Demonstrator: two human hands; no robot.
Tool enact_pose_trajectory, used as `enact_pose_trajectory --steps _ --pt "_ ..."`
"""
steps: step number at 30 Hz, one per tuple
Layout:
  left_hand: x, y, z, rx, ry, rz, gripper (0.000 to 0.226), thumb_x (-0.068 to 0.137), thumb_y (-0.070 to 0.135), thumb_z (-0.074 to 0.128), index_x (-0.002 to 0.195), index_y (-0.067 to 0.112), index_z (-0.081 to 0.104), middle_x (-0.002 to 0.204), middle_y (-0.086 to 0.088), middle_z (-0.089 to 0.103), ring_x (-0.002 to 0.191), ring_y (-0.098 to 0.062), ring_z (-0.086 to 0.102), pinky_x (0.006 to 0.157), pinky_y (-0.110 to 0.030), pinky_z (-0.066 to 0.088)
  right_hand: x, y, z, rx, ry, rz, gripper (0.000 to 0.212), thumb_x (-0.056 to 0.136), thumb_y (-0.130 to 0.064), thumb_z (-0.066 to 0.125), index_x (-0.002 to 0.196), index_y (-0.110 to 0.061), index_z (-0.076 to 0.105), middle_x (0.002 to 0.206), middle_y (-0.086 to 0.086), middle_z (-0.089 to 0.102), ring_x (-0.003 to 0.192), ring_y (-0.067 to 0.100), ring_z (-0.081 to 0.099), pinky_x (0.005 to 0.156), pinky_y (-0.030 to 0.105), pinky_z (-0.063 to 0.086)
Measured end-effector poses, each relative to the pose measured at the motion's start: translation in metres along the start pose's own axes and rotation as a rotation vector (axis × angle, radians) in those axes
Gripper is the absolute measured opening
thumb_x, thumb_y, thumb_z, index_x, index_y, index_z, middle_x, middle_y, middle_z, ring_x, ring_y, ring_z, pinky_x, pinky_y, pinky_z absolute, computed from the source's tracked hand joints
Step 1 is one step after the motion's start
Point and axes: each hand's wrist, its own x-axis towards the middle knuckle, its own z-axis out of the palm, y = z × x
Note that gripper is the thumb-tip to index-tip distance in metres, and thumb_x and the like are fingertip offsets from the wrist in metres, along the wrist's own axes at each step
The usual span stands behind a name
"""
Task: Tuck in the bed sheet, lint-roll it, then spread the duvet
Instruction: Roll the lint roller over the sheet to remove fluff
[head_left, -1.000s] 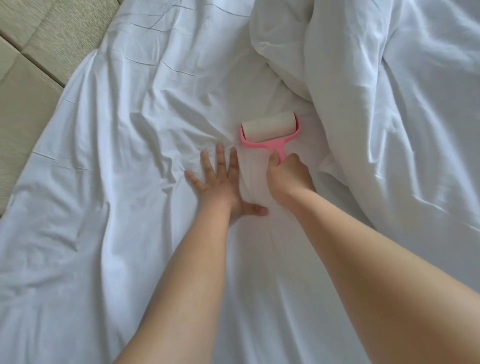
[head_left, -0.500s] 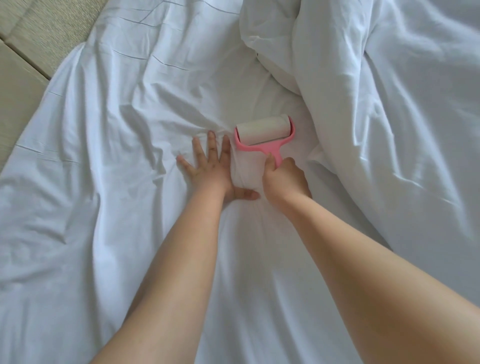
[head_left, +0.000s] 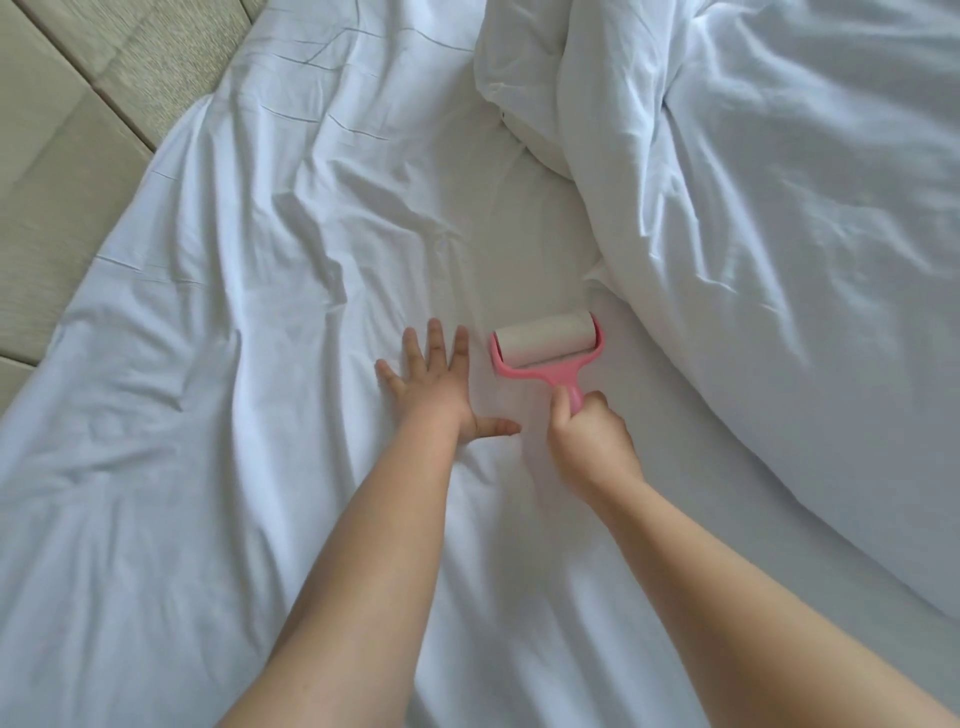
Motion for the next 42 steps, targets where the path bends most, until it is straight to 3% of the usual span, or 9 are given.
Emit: enact_pose_trajectory --steps 9,15,23,32,37,42 --pt "-0.056 0.001 0.031 -0.014 -0.040 0.036 0.139 0.054 0.083 0.063 0.148 0.029 -0.024 0.153 -0.004 -0.036 0.140 -0.033 -0.031 0.111 -0.065 -0.007 -0.041 0.026 -0.006 -0.029 0.050 0.005 0.040 0.100 -0.044 0.031 0.098 -0.008 0.047 0.085 0.006 0.048 0.080 0.029 0.049 0.065 0.032 0.036" --pt "-0.058 0.003 0.027 -0.017 -0.067 0.019 0.138 0.055 0.082 0.064 0.147 0.031 -0.025 0.153 -0.001 -0.035 0.141 -0.031 -0.030 0.113 -0.063 -0.005 -0.065 0.049 -0.002 -0.056 0.135 -0.147 0.038 0.098 -0.046 0.036 0.088 -0.010 0.045 0.071 0.000 0.046 0.073 0.029 0.050 0.059 0.033 0.034" --pt "-0.068 -0.002 0.029 0.004 -0.086 0.045 0.135 0.057 0.080 0.066 0.148 0.032 -0.022 0.153 0.001 -0.035 0.142 -0.027 -0.029 0.114 -0.061 -0.004 -0.083 0.063 0.005 -0.042 0.126 -0.214 0.036 0.098 -0.044 0.038 0.084 -0.011 0.041 0.073 0.006 0.052 0.073 0.033 0.055 0.059 0.036 0.037" --pt "-0.042 0.001 0.014 0.064 -0.098 0.089 0.138 0.051 0.081 0.068 0.148 0.038 -0.020 0.154 0.006 -0.033 0.139 -0.045 -0.026 0.109 -0.069 -0.001 -0.048 0.026 0.011 0.058 0.163 -0.220 0.037 0.098 -0.045 0.038 0.083 -0.011 0.043 0.075 0.006 0.052 0.077 0.033 0.054 0.061 0.035 0.034" --pt "-0.008 -0.002 0.003 0.084 -0.064 0.109 0.144 0.047 0.085 0.066 0.145 0.034 -0.027 0.154 0.008 -0.032 0.137 -0.049 -0.027 0.105 -0.074 -0.002 -0.013 0.000 0.015 0.112 0.187 -0.174 0.037 0.099 -0.043 0.037 0.089 -0.010 0.047 0.079 0.008 0.052 0.077 0.030 0.050 0.062 0.034 0.032" --pt "0.023 -0.005 -0.002 0.062 0.002 0.122 0.149 0.044 0.088 0.062 0.144 0.030 -0.031 0.152 0.007 -0.036 0.136 -0.045 -0.033 0.101 -0.076 -0.008 0.017 -0.010 0.023 0.126 0.150 -0.083 0.041 0.100 -0.043 0.034 0.098 -0.005 0.048 0.096 0.019 0.061 0.088 0.038 0.058 0.069 0.038 0.044"
